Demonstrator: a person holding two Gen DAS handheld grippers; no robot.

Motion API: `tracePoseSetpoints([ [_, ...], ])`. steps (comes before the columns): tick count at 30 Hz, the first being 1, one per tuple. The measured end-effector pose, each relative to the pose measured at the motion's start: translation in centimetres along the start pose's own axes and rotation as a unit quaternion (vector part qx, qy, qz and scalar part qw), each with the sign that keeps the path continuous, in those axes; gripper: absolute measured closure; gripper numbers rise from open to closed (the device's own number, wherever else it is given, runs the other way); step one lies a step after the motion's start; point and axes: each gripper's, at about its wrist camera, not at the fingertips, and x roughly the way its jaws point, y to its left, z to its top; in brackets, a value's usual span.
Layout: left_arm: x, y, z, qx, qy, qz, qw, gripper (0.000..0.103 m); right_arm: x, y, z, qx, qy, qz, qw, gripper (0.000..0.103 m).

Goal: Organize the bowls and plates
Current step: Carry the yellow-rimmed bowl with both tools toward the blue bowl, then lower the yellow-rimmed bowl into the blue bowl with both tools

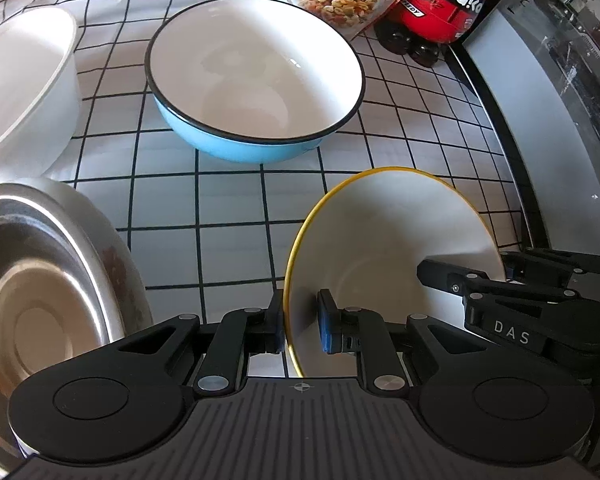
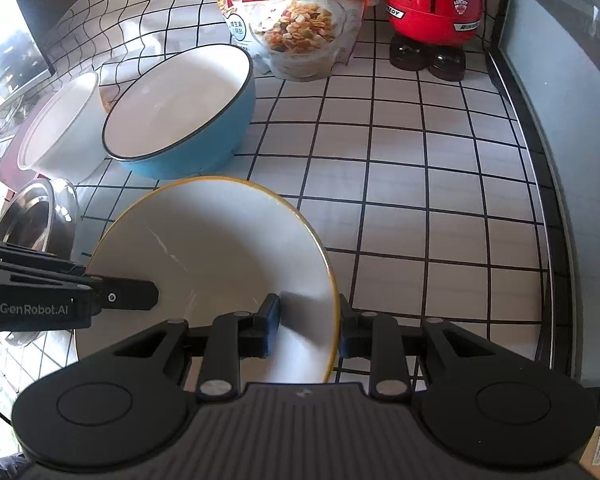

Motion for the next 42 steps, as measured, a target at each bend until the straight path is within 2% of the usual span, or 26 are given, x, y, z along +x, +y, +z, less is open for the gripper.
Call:
tracePoseSetpoints([
  [3, -0.2, 0.3, 0.1, -0.002, 0.006, -0.011, 0.9999, 0.085, 0.0, 0.1, 0.0, 0.000, -0.001, -0.001, 1.000, 0.076],
  [6, -1.4, 1.4, 0.2, -0.010, 0.003, -0.025, 0.9996, 0.083, -1.0, 0.3, 0.0, -0.016, -0.023, -0.019, 0.999, 0.075],
  [10, -4.5, 2.5, 0.3, -0.005, -0.009, -0.035, 0.9994, 0.081, -3.0, -0.3, 0.6, -0.019, -0.054, -0.032, 0.998, 0.058],
  [11, -5.6, 2.7, 0.3, -0.003, -0.015, -0.042, 0.9990, 0.081, -3.7, -0.4, 0.8, -0.019, -0.063, -0.035, 0.997, 0.058],
  [13, -7.6, 3.1, 0.8, -0.006, -0.032, -0.062, 0.9976, 0.081, -5.1, -0.6, 1.3, -0.023, -0.086, -0.041, 0.995, 0.056],
  [16, -9.9, 4.3, 2.7, -0.037, -0.078, -0.106, 0.9907, 0.081, -7.1, -0.4, 2.7, -0.025, -0.131, -0.044, 0.990, 0.044],
  [19, -10.4, 5.5, 5.4, -0.067, -0.120, -0.099, 0.9855, 0.080, -8.0, 0.3, 4.8, -0.015, -0.168, -0.046, 0.985, 0.036],
  [21, -9.8, 6.5, 7.3, -0.091, -0.127, -0.097, 0.9830, 0.080, -7.6, 0.4, 6.6, 0.000, -0.152, -0.026, 0.988, 0.036],
  [23, -9.3, 7.0, 9.2, -0.089, -0.133, -0.084, 0.9835, 0.080, -6.5, 0.5, 8.4, 0.024, -0.118, 0.009, 0.993, 0.036],
  [25, -8.5, 7.5, 10.7, -0.080, -0.129, -0.065, 0.9863, 0.080, -5.2, 0.3, 9.8, 0.053, -0.085, 0.050, 0.994, 0.036],
  [27, -7.1, 7.7, 11.9, -0.057, -0.104, -0.041, 0.9920, 0.080, -3.3, 0.1, 11.1, 0.080, -0.057, 0.069, 0.993, 0.036],
  [30, -6.3, 8.2, 13.1, -0.033, -0.079, -0.027, 0.9959, 0.080, -1.5, 0.5, 12.1, 0.097, -0.036, 0.055, 0.993, 0.036],
  [34, -5.5, 9.1, 14.5, -0.028, -0.066, -0.020, 0.9972, 0.080, 0.3, 0.8, 12.7, 0.099, -0.018, 0.053, 0.994, 0.036],
  [39, -2.9, 9.1, 15.3, -0.011, -0.024, -0.007, 0.9996, 0.080, 1.9, 0.8, 13.3, 0.101, 0.002, 0.055, 0.993, 0.036],
  [42, -1.8, 8.9, 15.6, -0.008, -0.019, -0.006, 0.9998, 0.080, 2.7, 0.9, 13.6, 0.105, 0.012, 0.056, 0.993, 0.036],
])
